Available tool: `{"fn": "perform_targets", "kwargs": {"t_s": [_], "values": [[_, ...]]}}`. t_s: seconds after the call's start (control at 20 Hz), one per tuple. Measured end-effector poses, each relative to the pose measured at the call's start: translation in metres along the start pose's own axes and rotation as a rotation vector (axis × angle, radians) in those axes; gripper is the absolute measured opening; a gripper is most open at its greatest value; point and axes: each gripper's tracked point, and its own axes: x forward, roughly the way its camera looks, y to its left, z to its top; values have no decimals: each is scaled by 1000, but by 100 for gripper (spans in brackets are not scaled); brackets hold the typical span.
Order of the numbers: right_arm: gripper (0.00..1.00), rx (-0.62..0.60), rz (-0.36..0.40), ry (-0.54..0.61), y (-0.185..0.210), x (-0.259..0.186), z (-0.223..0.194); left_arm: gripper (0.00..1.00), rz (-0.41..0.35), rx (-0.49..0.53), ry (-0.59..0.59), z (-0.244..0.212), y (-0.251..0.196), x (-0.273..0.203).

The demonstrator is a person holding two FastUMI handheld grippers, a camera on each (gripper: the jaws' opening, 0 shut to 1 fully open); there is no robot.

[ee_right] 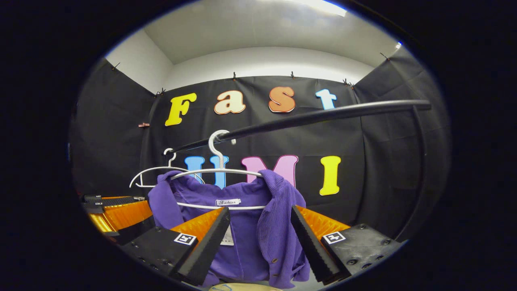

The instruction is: Grasp the clothes on the hanger with both hands and then place them into the laundry hamper below.

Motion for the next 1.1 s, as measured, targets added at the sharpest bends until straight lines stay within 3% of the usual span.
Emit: {"fn": "perform_targets", "kwargs": {"t_s": [0.25, 0.45, 0.7, 0.85, 0.95, 1.1], "values": [[98, 64, 40, 77, -23, 41, -45, 93, 136, -30, 31, -31, 7, 32], [98, 79, 84, 117, -20, 67, -70, 93, 210, -30, 31, -41, 16, 57], [97, 95, 117, 107, -21, 93, -74, 93, 317, -5, 31, -48, 33, 84], [96, 96, 140, 106, -20, 102, -77, 92, 335, -1, 28, -52, 36, 91], [85, 94, 147, 106, -22, 106, -77, 84, 329, -7, 31, -55, 35, 93], [82, 107, 153, 112, -21, 111, -81, 78, 317, -24, 37, -56, 34, 95]]}}
